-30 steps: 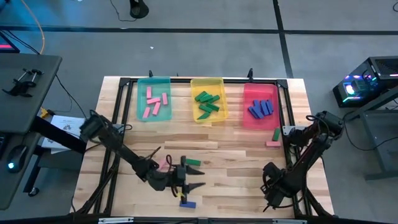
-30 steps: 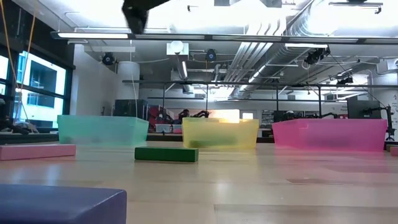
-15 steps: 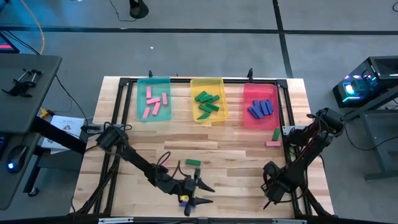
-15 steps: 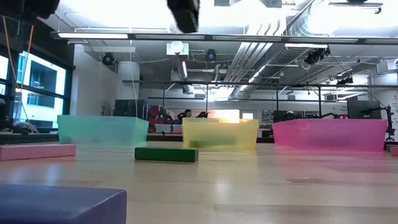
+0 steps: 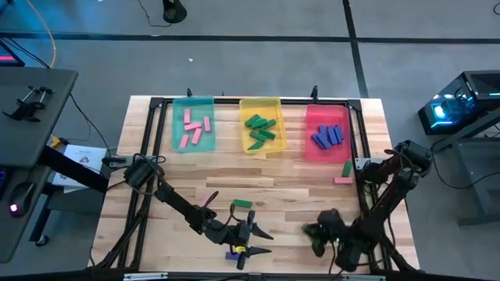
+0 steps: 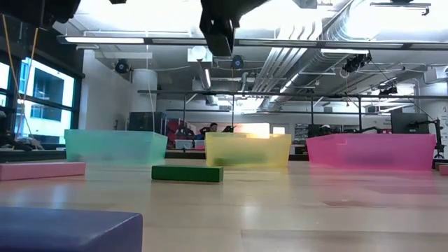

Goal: Sort blocks
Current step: Put the green wooden block into the yellow bin

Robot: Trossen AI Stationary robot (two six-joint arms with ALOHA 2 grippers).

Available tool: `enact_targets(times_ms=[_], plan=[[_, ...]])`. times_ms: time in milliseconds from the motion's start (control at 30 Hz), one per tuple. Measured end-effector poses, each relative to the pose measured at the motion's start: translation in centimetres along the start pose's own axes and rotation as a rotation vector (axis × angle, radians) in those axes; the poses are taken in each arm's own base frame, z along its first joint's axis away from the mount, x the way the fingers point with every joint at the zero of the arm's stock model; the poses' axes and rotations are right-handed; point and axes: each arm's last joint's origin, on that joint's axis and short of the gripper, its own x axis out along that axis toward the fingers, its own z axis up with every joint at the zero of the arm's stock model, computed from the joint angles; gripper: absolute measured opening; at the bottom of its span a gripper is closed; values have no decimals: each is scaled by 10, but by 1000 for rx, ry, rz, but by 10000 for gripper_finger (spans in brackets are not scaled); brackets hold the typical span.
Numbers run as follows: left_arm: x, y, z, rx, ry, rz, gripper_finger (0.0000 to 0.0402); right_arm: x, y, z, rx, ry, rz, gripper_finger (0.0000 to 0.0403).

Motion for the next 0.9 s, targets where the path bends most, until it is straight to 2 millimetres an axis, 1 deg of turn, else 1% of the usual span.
enact_targets(times_ms=[67, 100, 200, 300, 433, 533, 733, 900], plan=[[2, 3, 1, -23, -9, 14, 174, -1, 11, 4, -51, -180, 103, 67], [3, 5, 2, -32, -12, 18, 174, -1, 16, 7, -91, -281, 132, 67], [5, 11, 4, -46, -23, 33, 174, -6, 36, 16, -177, -504, 186, 67], [7, 15, 7, -60, -40, 43, 174, -12, 53, 26, -256, -614, 197, 67], [10, 20, 14, -85, -84, 5, 178, -18, 70, 42, -335, -670, 239, 67], [11, 23, 20, -90, -123, -55, 188, -20, 78, 52, -374, -686, 290, 67], [12, 28, 24, -53, -155, -57, 214, -14, 82, 68, -417, -702, 329, 67], [18, 28, 29, -23, -152, -40, 220, -11, 83, 74, -417, -693, 355, 66]])
